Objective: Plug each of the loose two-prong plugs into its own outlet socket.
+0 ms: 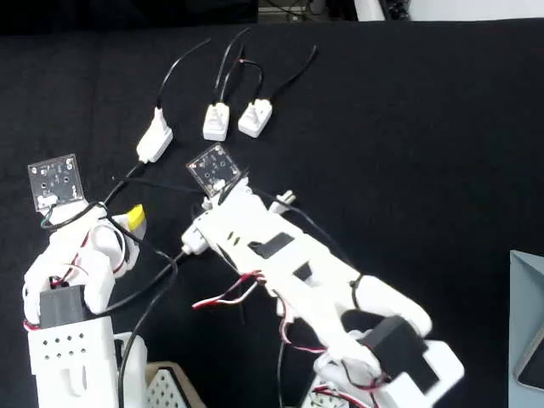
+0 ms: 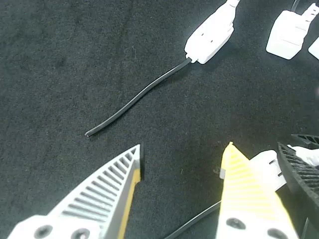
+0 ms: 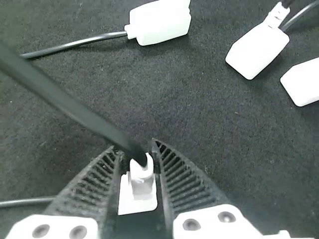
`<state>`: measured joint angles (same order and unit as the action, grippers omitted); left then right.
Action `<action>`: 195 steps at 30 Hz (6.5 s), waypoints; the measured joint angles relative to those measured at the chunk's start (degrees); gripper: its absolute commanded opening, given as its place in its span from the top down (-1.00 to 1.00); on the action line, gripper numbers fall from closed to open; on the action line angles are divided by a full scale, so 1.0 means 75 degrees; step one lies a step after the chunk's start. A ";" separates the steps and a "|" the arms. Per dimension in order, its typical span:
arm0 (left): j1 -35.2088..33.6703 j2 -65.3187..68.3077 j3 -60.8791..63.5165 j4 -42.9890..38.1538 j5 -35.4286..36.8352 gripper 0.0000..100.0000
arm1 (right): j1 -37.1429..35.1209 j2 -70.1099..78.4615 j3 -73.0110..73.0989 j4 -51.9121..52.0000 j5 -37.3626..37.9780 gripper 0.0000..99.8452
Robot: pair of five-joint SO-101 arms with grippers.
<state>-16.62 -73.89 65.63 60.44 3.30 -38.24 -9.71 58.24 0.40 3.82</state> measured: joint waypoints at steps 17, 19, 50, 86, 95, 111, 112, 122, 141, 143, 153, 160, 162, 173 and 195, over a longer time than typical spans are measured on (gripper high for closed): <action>0.0000 0.0000 0.0000 0.0000 0.0000 0.48 | 0.0012 -0.0129 0.0188 0.0328 -0.0012 0.98; 0.0000 0.0000 0.0000 0.0000 0.0000 0.48 | 0.0012 -0.0129 0.0246 0.0352 -0.0012 0.98; 0.0000 0.0000 0.0000 0.0000 0.0000 0.48 | -0.0035 0.0563 -0.1160 0.2895 0.0516 0.76; 0.0000 0.0000 0.0000 0.0000 0.0000 0.47 | 0.0000 -0.0656 -0.0527 0.3540 0.0410 0.97; 0.0000 0.0000 -0.1747 0.1512 -0.0715 0.39 | -0.0012 -0.1465 -0.0492 0.4044 0.0410 0.64; 0.0000 -0.0164 -0.4782 0.3880 -0.3001 0.39 | 0.0656 -0.6142 -0.0492 0.7256 0.0422 0.64; 0.0000 -0.0152 -0.4841 0.3950 -0.3188 0.39 | 0.0938 -0.6470 -0.0492 0.7467 0.0434 0.64; 0.1946 -0.0105 -0.4548 0.4806 -0.3985 0.39 | 0.3352 -0.7033 -0.0246 0.7795 0.0422 0.64; 0.4337 0.4384 -0.1207 0.0188 -0.3481 0.39 | 0.3938 -0.4325 -0.0246 0.6459 0.0422 0.64; 0.4337 0.5158 -0.1207 -0.0445 -0.3458 0.39 | 0.3938 -0.4325 -0.0246 0.6459 0.0422 0.64; 0.4314 0.8615 -0.2778 -0.1278 -0.3399 0.70 | 0.3938 -0.4314 -0.0105 0.6459 0.0422 0.64; 0.3774 1.0186 -0.4431 -0.1254 -0.3399 0.77 | 0.3938 -0.4314 -0.0105 0.6459 0.0422 0.64; 0.3423 1.0585 -0.4911 -0.1465 -0.3200 0.77 | 0.3938 -0.4314 -0.0105 0.6459 0.0422 0.64; 0.2239 1.2624 -0.7701 -0.2040 -0.2813 0.73 | 0.3938 -0.4314 -0.0105 0.6459 0.0422 0.64; 0.2098 1.1311 -0.9881 0.1711 -0.1594 0.40 | 0.3798 -0.4314 0.0094 0.6459 0.0422 0.64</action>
<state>-0.88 10.95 -8.48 73.27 -8.66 -9.76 -42.07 58.95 48.84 6.99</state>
